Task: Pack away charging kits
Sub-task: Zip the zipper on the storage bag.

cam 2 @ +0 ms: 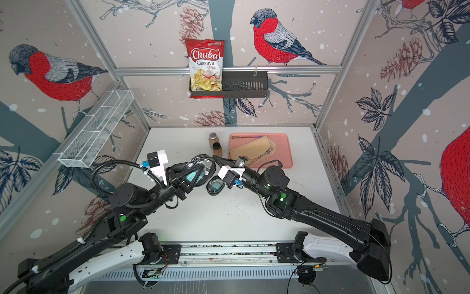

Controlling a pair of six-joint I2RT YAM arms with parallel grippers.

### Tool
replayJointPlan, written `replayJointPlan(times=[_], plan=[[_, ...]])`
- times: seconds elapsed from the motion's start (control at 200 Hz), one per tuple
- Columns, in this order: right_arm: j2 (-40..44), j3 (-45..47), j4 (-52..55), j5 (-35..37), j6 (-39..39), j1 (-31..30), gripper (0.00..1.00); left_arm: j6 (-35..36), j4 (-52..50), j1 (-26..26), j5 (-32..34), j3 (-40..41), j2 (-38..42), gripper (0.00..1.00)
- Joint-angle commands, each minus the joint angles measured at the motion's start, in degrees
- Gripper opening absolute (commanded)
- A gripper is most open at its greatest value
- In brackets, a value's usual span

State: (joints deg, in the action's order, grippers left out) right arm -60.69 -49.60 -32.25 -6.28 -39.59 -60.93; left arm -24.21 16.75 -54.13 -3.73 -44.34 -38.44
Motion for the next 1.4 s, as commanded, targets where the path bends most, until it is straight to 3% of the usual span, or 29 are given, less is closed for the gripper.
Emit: replayJointPlan(times=[0.0,0.22,0.385,0.645,0.875,1.156,1.396], plan=[[0.9,0.8,1.8,-0.7,-2.4,0.3,0.00,-2.6,-8.4,0.1,1.8,-0.2,1.1,0.00],[-0.1,0.9,4.9,1.6,-5.3,0.0,0.00,-3.2,-17.8,0.1,-3.6,-4.4,-2.1,0.00],[3.8,3.1,5.7,0.3,-6.8,-0.4,0.00,-2.6,-17.7,0.1,-7.4,-6.5,-6.5,0.00],[10.5,6.3,9.0,-8.9,-12.2,5.5,0.00,0.6,-28.5,0.1,-13.6,-18.5,-19.5,0.00],[9.0,3.9,11.8,-16.4,-16.1,12.3,0.00,3.0,-39.6,0.1,-9.1,-24.1,-21.4,0.00],[8.8,3.6,14.3,-19.4,-20.9,14.0,0.00,3.9,-52.7,0.1,-4.7,-25.4,-21.0,0.00],[8.4,3.3,16.4,-19.9,-22.7,14.0,0.00,5.3,-57.6,0.1,-4.2,-25.1,-22.4,0.00]])
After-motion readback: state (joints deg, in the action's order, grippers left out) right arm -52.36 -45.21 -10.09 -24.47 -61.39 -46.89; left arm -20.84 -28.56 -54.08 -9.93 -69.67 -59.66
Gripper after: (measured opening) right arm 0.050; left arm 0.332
